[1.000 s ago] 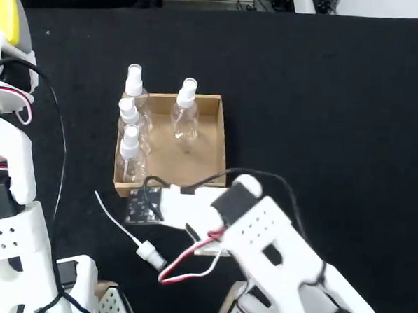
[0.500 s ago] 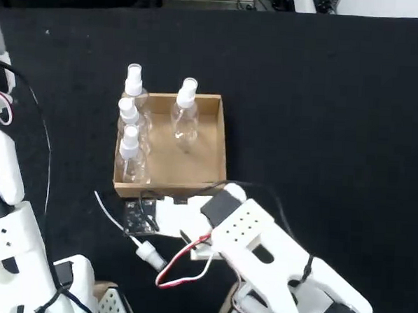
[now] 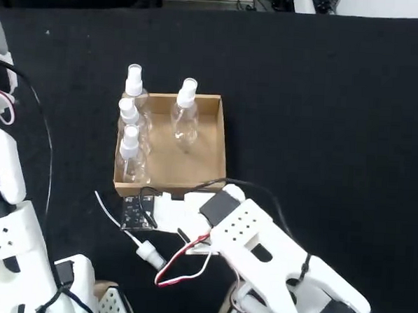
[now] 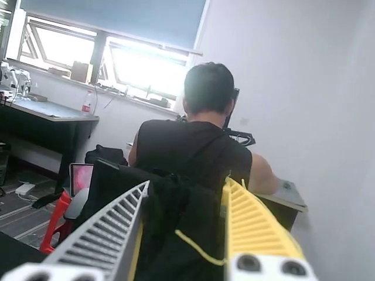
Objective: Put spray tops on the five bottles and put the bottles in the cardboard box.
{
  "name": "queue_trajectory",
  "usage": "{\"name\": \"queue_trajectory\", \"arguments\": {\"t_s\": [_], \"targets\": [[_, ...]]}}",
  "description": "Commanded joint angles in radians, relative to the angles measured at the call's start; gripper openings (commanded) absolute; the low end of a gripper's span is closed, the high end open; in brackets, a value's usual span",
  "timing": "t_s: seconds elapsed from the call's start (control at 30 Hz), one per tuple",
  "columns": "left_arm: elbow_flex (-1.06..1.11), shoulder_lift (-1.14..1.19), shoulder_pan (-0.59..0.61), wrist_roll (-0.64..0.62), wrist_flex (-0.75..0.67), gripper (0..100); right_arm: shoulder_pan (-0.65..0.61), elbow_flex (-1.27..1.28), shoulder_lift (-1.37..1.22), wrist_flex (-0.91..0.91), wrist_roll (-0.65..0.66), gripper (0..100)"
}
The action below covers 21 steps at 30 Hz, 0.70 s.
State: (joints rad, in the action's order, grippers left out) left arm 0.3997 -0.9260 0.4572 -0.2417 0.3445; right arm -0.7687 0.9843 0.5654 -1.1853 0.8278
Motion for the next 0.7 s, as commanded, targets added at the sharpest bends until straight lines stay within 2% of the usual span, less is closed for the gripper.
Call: {"name": "queue_trajectory", "arguments": {"t_s": [0.0,0.13,0.43,0.53,0.67], "targets": [[-0.016,-0.005,0.010,-0.008,-0.021,17,0.034,0.025,-0.061,0.048,-0.009,29.4],[-0.016,-0.006,0.010,-0.008,-0.021,17,0.035,0.024,-0.107,0.014,-0.025,29.3],[-0.016,-0.006,0.008,-0.008,-0.021,17,0.041,-0.041,-0.007,-0.264,-0.032,29.2],[-0.015,-0.006,0.010,-0.008,-0.021,17,0.135,-0.045,0.039,-0.322,-0.008,26.3],[-0.015,-0.006,0.008,-0.008,-0.021,17,0.387,-0.044,0.091,-0.385,0.173,22.7]]}}
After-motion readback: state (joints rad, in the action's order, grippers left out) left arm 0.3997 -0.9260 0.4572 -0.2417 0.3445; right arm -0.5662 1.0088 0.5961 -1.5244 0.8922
